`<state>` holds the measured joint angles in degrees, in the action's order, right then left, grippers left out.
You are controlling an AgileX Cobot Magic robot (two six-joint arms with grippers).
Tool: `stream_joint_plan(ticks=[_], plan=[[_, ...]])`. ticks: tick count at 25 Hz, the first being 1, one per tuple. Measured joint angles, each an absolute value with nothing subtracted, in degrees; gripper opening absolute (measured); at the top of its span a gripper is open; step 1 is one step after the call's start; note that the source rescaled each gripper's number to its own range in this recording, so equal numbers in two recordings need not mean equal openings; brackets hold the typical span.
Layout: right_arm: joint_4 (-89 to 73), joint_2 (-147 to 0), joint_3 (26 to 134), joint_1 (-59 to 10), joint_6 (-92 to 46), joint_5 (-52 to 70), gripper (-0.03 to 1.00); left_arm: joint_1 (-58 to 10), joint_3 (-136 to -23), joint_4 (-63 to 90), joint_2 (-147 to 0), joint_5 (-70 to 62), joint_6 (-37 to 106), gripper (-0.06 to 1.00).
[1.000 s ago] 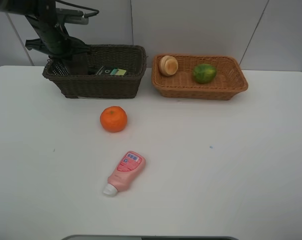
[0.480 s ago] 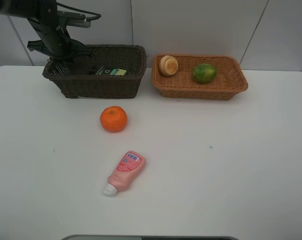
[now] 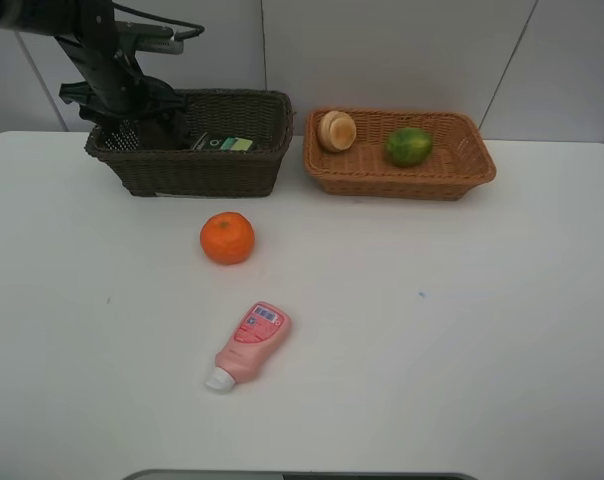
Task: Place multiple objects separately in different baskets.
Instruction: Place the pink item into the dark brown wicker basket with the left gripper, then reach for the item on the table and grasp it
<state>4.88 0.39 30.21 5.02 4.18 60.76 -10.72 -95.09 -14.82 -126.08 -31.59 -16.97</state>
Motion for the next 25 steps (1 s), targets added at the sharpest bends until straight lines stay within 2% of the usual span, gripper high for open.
stream_joint_plan(ticks=[9, 15, 19, 25], plan=[[4.88, 0.39, 30.21, 5.02, 4.18, 60.76, 0.75, -10.72, -95.19, -12.54, -121.26, -31.71, -14.17, 1.0], [4.88, 0.39, 30.21, 5.02, 4.18, 60.76, 0.75, -12.15, -95.37, -7.63, -115.72, -37.42, -10.27, 1.0], [4.88, 0.39, 30.16, 5.02, 4.18, 60.76, 0.75, -14.73, -95.37, -6.35, -113.14, -42.99, -7.39, 1.0], [4.88, 0.39, 30.02, 5.02, 4.18, 60.76, 0.75, -22.27, -95.37, -3.95, -112.1, -53.01, -4.39, 1.0]])
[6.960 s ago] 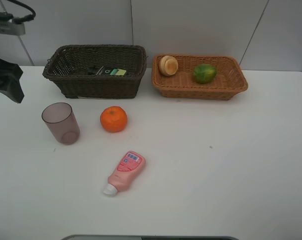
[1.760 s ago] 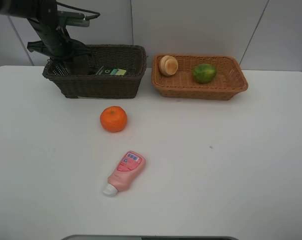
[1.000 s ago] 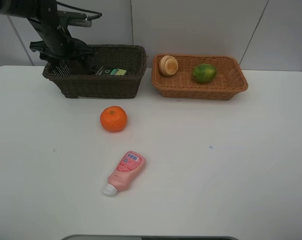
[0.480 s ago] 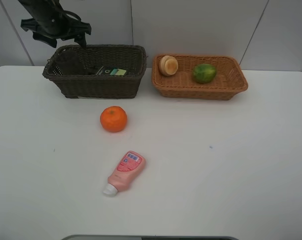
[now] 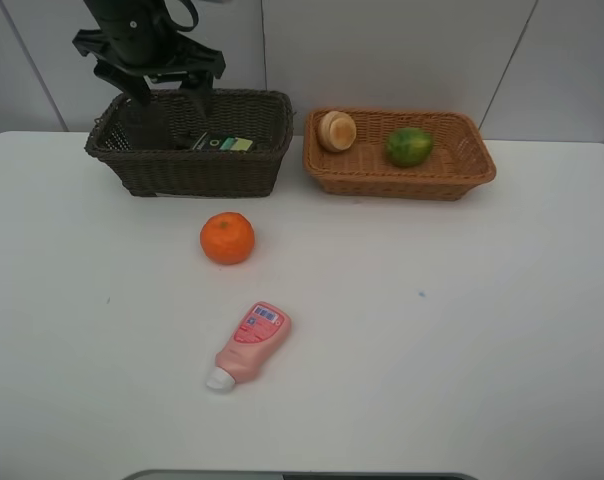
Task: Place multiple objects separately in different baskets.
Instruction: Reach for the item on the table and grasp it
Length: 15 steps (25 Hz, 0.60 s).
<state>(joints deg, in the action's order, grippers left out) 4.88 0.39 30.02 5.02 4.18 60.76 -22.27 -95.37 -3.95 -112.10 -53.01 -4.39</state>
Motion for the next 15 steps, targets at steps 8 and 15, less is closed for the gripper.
stream_joint_plan(ticks=[8, 15], plan=[[4.88, 0.39, 30.02, 5.02, 4.18, 60.76, 0.75, -30.49, -94.51, -2.07, -112.03, -57.96, -4.19, 1.0], [4.88, 0.39, 30.02, 5.02, 4.18, 60.76, 0.75, -38.56, -84.02, -1.72, -111.79, -55.45, -4.25, 1.0]])
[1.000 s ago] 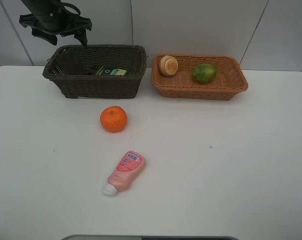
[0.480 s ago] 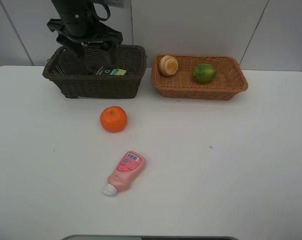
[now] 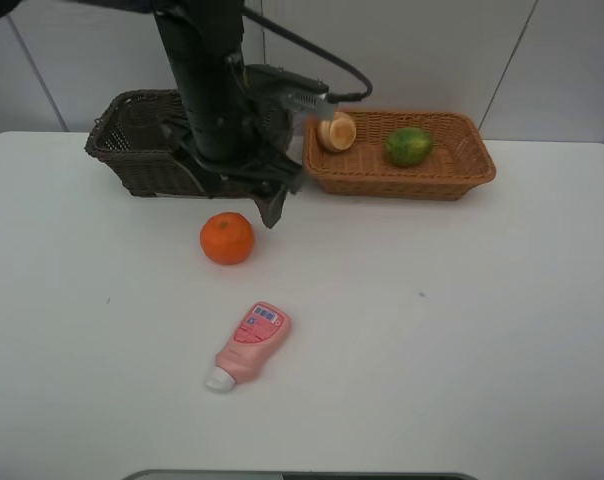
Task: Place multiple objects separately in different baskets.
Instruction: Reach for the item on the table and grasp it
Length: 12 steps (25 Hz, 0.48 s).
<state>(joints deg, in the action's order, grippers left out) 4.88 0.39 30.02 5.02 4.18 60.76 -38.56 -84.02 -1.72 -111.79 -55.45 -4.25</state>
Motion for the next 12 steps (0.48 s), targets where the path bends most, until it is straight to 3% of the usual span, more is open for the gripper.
stream_joint_plan(ticks=[12], plan=[[4.88, 0.39, 30.02, 5.02, 4.18, 60.76, 0.75, -46.6, -65.38, -1.2, -106.09, -41.54, -9.12, 1.0]])
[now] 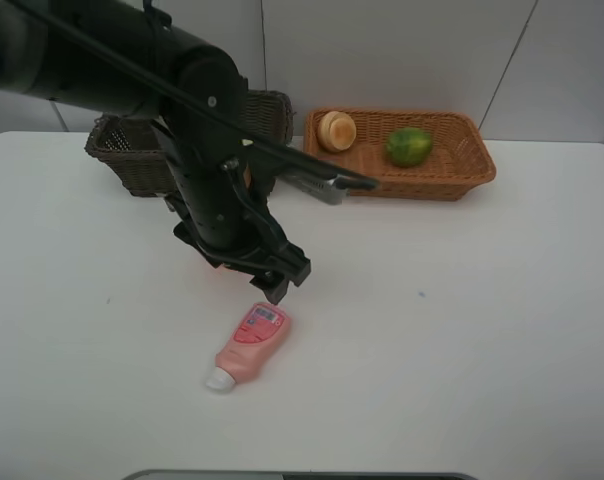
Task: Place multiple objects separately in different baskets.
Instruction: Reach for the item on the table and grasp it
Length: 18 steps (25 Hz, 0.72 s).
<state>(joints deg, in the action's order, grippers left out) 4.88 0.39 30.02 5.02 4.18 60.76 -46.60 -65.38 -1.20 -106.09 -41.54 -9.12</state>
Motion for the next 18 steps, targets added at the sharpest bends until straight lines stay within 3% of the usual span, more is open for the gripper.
stream_joint_plan(ticks=[18], plan=[[4.88, 0.39, 30.02, 5.02, 4.18, 60.76, 0.75, -50.69, -61.88, -1.15, -108.94, -34.24, -14.66, 1.0]])
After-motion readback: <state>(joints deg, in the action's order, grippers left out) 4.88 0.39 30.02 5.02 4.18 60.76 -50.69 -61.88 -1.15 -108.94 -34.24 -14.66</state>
